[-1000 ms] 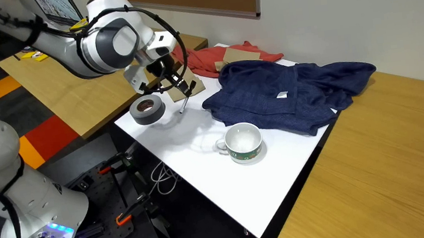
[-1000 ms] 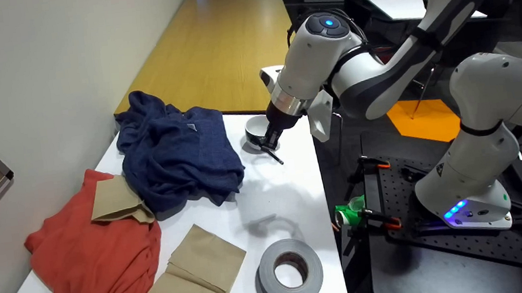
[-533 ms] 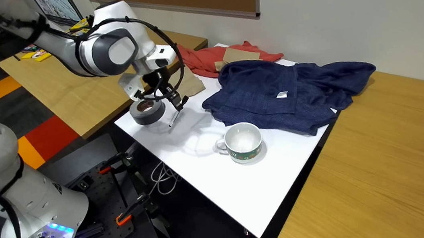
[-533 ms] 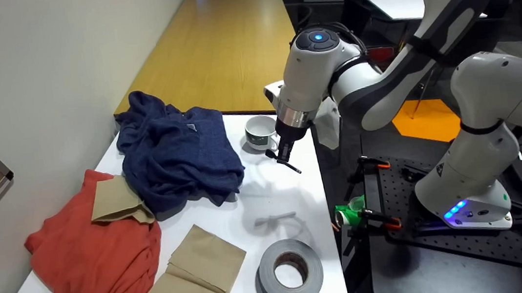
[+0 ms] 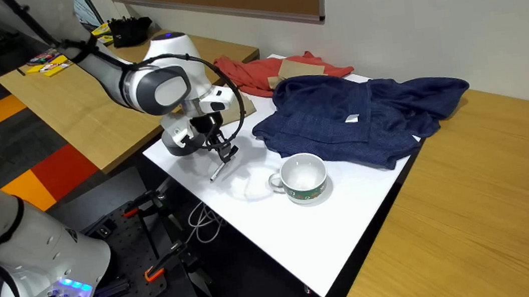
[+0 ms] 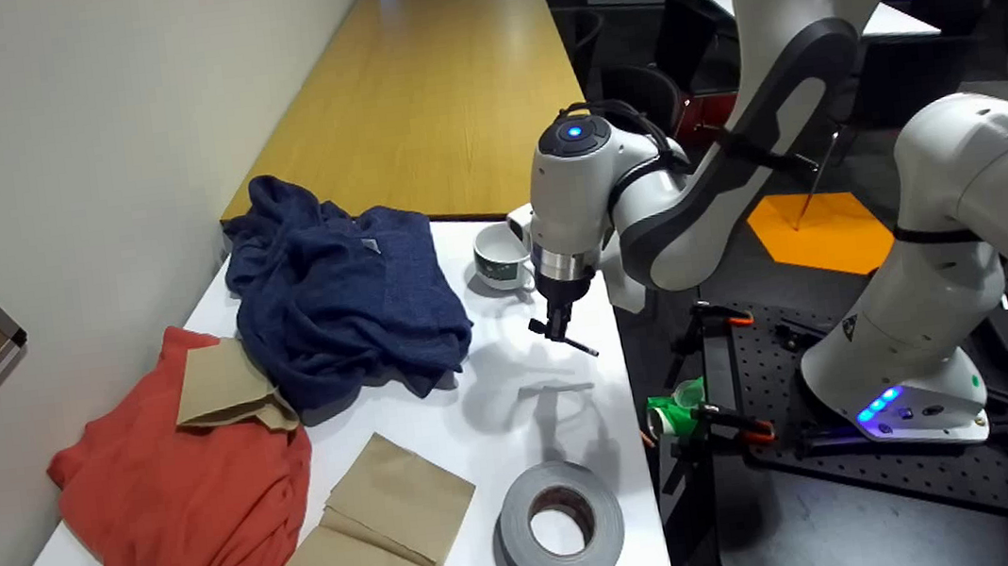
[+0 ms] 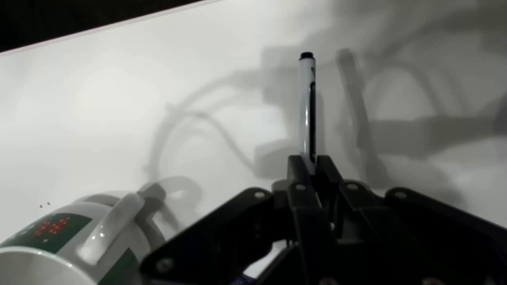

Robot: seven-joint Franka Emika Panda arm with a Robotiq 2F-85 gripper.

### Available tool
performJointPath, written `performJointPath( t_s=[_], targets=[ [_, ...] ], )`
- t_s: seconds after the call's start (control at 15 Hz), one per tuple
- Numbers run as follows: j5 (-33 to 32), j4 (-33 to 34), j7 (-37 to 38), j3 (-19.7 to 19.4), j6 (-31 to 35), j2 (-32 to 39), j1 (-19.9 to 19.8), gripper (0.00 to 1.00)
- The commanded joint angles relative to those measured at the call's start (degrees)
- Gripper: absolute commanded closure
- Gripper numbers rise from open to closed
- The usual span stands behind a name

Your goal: Put the marker in the cup and put it back on the table

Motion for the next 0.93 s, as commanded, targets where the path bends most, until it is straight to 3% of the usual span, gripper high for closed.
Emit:
performJointPath(
  t_s=[0.0, 0.13, 0.2, 0.27, 0.8, 0.87],
  targets=[
    [-1.81, 3.58, 0.76, 3.91, 0.50, 4.60, -5.08, 0.97],
    [-2.26, 4.88, 0.86, 4.32, 0.26, 6.01, -5.87, 0.97],
    [-2.55, 5.50, 1.18, 4.20, 0.00, 6.54, -5.85, 0.64],
    [-2.64, 5.97, 1.23, 4.14, -0.02, 6.94, -5.83, 0.62],
    [-3.09, 7.62, 1.30, 3.85, 0.18, 7.69, -5.56, 0.04],
    [-3.31, 7.64, 1.42, 3.78, 0.22, 7.64, -5.52, 0.01]
  ],
)
